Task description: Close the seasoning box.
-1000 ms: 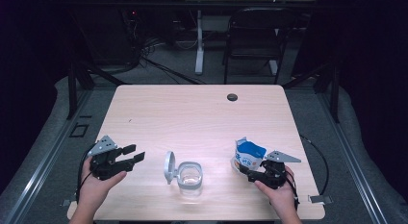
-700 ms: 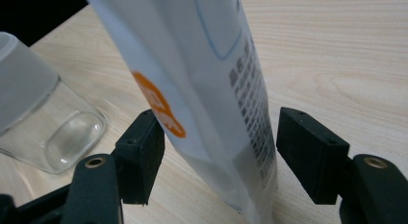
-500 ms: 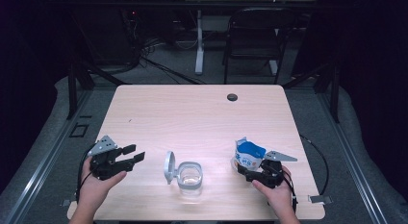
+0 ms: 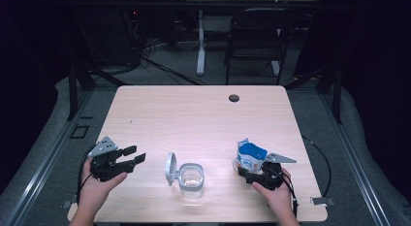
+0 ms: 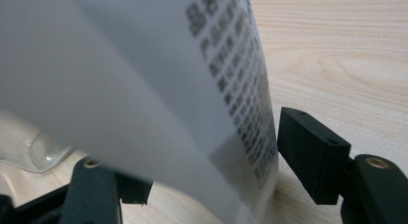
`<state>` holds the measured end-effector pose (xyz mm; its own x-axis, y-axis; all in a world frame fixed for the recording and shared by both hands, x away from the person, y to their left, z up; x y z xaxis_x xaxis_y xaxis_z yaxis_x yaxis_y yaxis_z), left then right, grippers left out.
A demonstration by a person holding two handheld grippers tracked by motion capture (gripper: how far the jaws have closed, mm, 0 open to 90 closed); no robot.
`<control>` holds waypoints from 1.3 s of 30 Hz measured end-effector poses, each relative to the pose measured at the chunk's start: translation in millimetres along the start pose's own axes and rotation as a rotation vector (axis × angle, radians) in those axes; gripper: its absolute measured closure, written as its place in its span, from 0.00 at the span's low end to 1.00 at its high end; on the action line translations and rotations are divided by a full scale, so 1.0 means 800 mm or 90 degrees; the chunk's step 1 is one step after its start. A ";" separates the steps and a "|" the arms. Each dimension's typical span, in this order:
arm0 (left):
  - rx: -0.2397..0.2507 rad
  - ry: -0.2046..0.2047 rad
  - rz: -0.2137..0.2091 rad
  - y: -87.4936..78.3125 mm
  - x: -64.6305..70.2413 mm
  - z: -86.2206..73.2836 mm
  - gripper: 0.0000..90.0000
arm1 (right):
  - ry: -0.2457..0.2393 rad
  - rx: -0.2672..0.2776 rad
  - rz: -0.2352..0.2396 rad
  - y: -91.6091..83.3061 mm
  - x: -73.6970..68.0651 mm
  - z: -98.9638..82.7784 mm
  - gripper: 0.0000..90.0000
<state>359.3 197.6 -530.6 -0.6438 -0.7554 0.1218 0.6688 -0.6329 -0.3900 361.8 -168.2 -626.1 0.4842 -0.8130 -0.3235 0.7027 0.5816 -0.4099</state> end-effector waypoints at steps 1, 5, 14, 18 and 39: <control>0.001 -0.001 0.000 0.000 0.000 0.000 0.56 | 0.001 -0.001 0.000 0.000 0.000 0.000 0.37; 0.000 -0.003 0.002 0.000 -0.001 0.000 0.56 | 0.005 -0.006 0.000 0.003 0.001 -0.004 0.37; -0.001 -0.003 0.002 0.000 -0.001 0.000 0.56 | 0.009 -0.018 -0.004 0.007 0.003 -0.011 0.37; -0.001 0.000 0.000 0.000 0.000 0.000 0.56 | 0.009 -0.020 -0.004 0.008 0.003 -0.012 0.37; 0.000 0.000 0.001 0.000 0.000 0.000 0.56 | 0.003 -0.021 0.002 0.009 0.002 -0.013 0.43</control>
Point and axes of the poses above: each handheld gripper's, and its own axes: y roughly forward along the jaws, z roughly out of its top, x roughly to its right, the point moved 10 cm from there along y, roughly forward along the jaws, and after that the axes turned 9 degrees about x, right-handed, at the moved point
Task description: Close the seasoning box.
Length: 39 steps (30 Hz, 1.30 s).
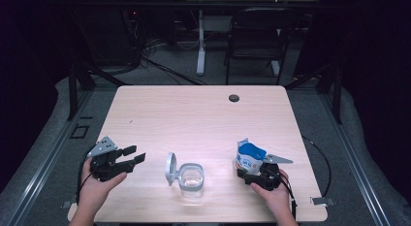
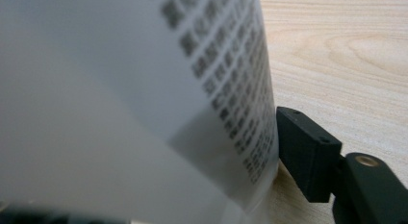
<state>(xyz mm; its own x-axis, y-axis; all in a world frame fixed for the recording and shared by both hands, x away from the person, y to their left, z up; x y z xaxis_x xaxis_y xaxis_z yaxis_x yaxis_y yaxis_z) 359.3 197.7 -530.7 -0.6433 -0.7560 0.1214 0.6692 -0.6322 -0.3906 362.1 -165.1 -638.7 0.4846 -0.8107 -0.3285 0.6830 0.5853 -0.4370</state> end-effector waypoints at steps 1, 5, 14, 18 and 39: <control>0.000 0.000 0.000 0.000 0.000 0.000 0.56 | -0.001 0.000 0.000 0.000 0.000 0.000 0.44; -0.001 0.000 0.001 0.000 0.000 0.000 0.56 | -0.011 -0.007 -0.005 -0.001 0.002 -0.001 0.45; 0.000 0.001 -0.001 0.000 0.000 0.000 0.56 | -0.023 0.007 0.002 0.000 -0.001 0.001 0.50; 0.000 -0.001 0.001 0.000 0.000 0.000 0.56 | -0.024 0.008 0.003 0.000 -0.001 0.001 0.50; -0.004 0.003 0.002 0.000 0.000 -0.001 0.56 | -0.033 0.012 0.011 0.001 -0.005 0.001 0.51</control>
Point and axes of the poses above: each handheld gripper's, and its own axes: y roughly forward along the jaws, z roughly out of its top, x roughly to its right, the point moved 10 cm from there along y, roughly forward along the jaws, and after that the axes turned 9 degrees about x, right-handed, at the moved point
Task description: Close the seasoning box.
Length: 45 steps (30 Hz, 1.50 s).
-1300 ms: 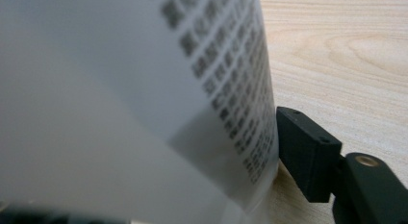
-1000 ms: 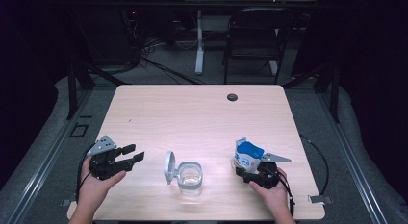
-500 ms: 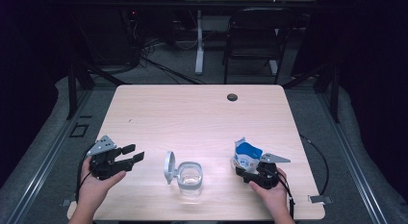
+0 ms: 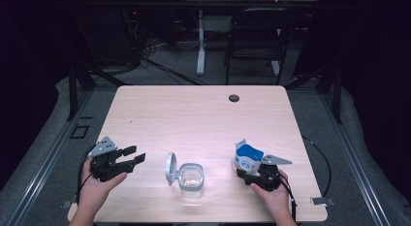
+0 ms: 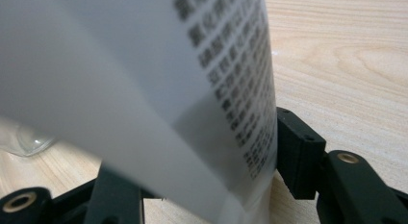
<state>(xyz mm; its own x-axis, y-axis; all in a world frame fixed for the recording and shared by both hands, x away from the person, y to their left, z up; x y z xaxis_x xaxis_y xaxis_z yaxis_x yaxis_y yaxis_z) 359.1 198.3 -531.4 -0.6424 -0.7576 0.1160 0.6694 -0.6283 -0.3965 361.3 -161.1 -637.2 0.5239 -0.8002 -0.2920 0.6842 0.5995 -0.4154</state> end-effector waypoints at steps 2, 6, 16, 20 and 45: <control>0.003 -0.003 -0.001 0.000 0.000 0.000 0.56 | -0.002 -0.001 0.000 0.000 0.000 0.000 0.51; 0.005 -0.001 -0.001 0.001 0.000 0.000 0.56 | -0.004 0.006 -0.002 -0.003 0.002 0.003 0.51; 0.004 0.000 0.001 0.001 0.000 0.001 0.56 | -0.025 0.019 -0.010 -0.010 0.000 0.011 0.51; 0.004 0.000 -0.001 0.001 0.001 0.000 0.56 | -0.040 0.024 -0.011 -0.011 -0.004 0.014 0.51; 0.001 0.000 0.002 -0.001 -0.002 0.000 0.56 | -0.130 0.037 -0.036 -0.023 -0.031 0.032 0.51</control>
Point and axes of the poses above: each handheld gripper's, and its own axes: y roughly forward along the jaws, z roughly out of its top, x roughly to its right, the point moved 10 cm from there along y, roughly forward along the jaws, and after that the axes turned 9 degrees about x, right-handed, at the moved point
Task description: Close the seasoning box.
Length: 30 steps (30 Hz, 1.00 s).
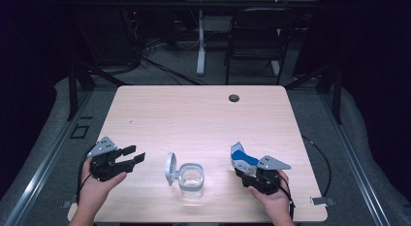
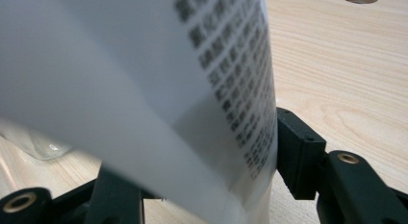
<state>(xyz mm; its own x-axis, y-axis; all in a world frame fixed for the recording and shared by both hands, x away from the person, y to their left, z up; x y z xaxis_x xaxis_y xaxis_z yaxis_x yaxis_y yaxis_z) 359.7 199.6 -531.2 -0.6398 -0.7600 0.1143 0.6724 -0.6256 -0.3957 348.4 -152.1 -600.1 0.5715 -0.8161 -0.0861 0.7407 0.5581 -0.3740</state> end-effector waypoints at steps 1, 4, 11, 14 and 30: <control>0.003 0.000 -0.001 0.000 0.000 0.000 0.56 | -0.002 0.000 -0.003 0.000 0.000 0.001 0.51; 0.001 0.002 0.001 -0.001 -0.001 0.000 0.56 | -0.011 0.008 -0.012 0.000 -0.003 0.005 0.51; 0.005 0.001 0.003 0.000 -0.001 0.001 0.56 | -0.050 0.003 -0.013 -0.002 -0.013 0.010 0.51; 0.003 0.001 0.003 0.000 -0.001 0.000 0.56 | -0.053 0.001 -0.007 -0.002 -0.018 0.011 0.51; 0.003 0.009 0.006 0.002 0.000 0.000 0.55 | -0.126 -0.017 -0.011 0.009 -0.034 0.014 0.51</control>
<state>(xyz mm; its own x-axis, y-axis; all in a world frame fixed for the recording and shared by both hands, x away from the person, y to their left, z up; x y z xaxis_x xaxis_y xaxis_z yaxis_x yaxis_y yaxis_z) 360.5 198.6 -531.8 -0.6393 -0.7628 0.0974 0.6795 -0.6197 -0.3927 342.2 -123.9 -590.4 0.6188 -0.7787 0.1032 0.7431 0.5378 -0.3982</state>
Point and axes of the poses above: each handheld gripper's, and its own axes: y roughly forward along the jaws, z roughly out of its top, x roughly to its right, the point moved 10 cm from there along y, roughly forward along the jaws, and after that the axes turned 9 degrees about x, right-handed, at the moved point
